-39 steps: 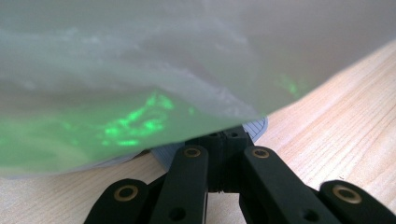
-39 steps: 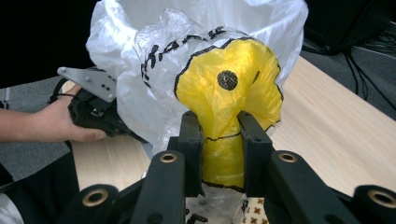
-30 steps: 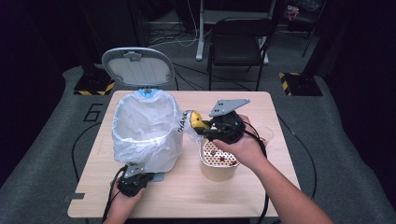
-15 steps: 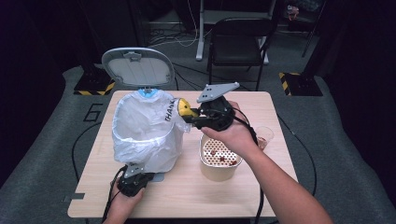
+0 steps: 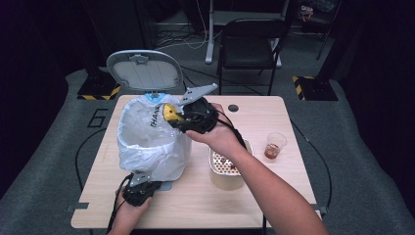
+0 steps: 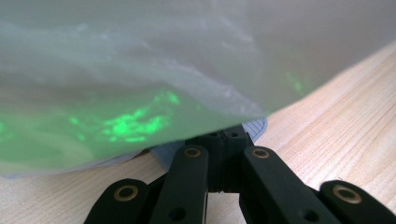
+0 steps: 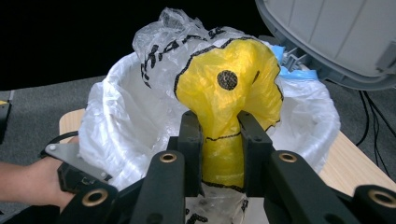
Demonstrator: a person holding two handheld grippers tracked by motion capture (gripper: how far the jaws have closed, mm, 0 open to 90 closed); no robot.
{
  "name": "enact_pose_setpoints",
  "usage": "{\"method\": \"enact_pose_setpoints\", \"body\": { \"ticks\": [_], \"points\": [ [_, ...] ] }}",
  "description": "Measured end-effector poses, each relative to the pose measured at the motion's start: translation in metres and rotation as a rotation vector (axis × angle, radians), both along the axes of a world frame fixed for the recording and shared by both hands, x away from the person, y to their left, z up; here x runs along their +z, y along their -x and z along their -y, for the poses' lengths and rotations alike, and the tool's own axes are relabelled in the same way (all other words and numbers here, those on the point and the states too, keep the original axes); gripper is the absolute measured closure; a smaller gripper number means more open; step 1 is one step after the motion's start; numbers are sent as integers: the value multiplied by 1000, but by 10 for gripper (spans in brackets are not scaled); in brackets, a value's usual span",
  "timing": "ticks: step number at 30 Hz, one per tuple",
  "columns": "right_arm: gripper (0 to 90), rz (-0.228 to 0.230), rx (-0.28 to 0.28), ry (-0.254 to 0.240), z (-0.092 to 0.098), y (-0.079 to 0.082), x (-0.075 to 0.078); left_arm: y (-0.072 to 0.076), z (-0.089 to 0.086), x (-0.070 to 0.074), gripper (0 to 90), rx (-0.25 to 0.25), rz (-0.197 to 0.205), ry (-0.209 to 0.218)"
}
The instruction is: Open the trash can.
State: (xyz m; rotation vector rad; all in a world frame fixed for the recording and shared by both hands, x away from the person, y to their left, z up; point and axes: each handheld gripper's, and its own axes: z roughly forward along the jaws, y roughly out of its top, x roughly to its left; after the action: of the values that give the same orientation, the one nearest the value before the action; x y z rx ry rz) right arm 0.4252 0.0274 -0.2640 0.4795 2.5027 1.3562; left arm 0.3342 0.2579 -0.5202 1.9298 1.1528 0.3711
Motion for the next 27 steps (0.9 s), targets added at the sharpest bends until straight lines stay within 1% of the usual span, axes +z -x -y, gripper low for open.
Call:
{"method": "enact_pose_setpoints", "body": {
  "ticks": [2,5,6,7,9,10,11,12,14,15,16,17,18,20,21,22,23,24,25,27],
  "points": [
    [744,0,3,0,-4,-2,-2,0,0,0,900,-9,-1,2],
    [744,-7,4,-7,-9,-4,-5,0,0,0,900,-5,0,1],
    [744,-3,7,-6,-11,-5,-5,0,0,0,900,-5,1,0],
    [743,-11,4,-6,-15,-7,-8,0,0,0,900,-7,0,0],
    [743,-11,3,-2,-17,-8,-8,0,0,0,900,-5,0,0],
    [743,-12,1,1,-21,-9,-10,0,0,0,900,-6,0,-1],
    [742,-13,2,4,-23,-10,-11,-1,0,0,900,-29,3,0],
    [741,-9,1,8,-25,-11,-12,-1,0,0,900,-22,0,4],
    [740,-7,1,11,-29,-13,-13,0,0,0,900,1,0,-1],
    [740,-13,-1,10,-30,-13,-14,0,0,0,900,-3,-1,0],
    [739,-12,-3,14,-32,-14,-15,-1,-1,0,900,-27,2,1],
    [738,-8,-3,18,-34,-15,-16,-1,-1,0,900,-27,2,2],
    [737,-17,-7,21,-35,-15,-17,-1,-1,0,900,-27,2,2],
    [735,-20,-10,24,-37,-16,-18,-1,-1,0,900,-26,2,1],
    [734,-14,-8,26,-38,-17,-19,-1,-1,0,900,-26,2,1],
    [730,-22,-11,19,-39,-17,-20,-1,0,0,900,-26,2,1],
    [726,-21,-9,18,-40,-18,-20,-1,-1,0,900,-26,2,1],
    [716,-16,-8,17,-40,-18,-20,-1,-1,0,900,-26,2,1],
    [682,-18,-12,12,-41,-18,-20,-1,-1,0,900,-26,2,1],
    [584,-14,-20,3,-42,-17,-20,-1,-1,0,900,-26,2,2]
  ]
}}
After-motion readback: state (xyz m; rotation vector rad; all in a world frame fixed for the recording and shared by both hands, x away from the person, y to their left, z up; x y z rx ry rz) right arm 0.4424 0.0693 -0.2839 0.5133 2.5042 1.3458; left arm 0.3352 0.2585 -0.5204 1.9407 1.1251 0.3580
